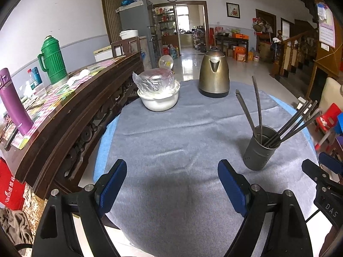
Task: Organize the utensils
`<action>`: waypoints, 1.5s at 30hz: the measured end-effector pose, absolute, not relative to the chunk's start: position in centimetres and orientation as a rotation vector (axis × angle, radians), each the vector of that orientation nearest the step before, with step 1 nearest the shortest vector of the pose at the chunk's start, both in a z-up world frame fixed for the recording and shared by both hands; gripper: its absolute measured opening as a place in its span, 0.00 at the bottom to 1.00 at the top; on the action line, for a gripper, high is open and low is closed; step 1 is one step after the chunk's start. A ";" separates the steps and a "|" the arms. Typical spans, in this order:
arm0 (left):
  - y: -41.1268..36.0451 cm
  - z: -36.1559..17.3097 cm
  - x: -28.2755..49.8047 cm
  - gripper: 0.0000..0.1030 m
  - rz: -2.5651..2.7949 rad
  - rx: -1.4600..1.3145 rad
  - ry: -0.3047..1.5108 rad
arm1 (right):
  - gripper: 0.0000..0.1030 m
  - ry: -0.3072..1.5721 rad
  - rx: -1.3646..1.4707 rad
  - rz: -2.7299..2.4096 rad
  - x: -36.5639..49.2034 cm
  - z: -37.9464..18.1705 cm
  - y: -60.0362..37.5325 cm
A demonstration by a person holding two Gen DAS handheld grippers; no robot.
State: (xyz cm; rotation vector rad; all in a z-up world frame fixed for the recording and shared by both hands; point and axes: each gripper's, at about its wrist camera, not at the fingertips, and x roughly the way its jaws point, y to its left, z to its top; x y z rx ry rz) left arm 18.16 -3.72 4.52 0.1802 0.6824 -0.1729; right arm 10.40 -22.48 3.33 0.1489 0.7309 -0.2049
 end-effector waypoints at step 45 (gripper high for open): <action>-3.8 5.5 16.1 0.85 -0.059 0.172 0.672 | 0.56 0.704 0.181 -0.102 10.1 2.5 -23.7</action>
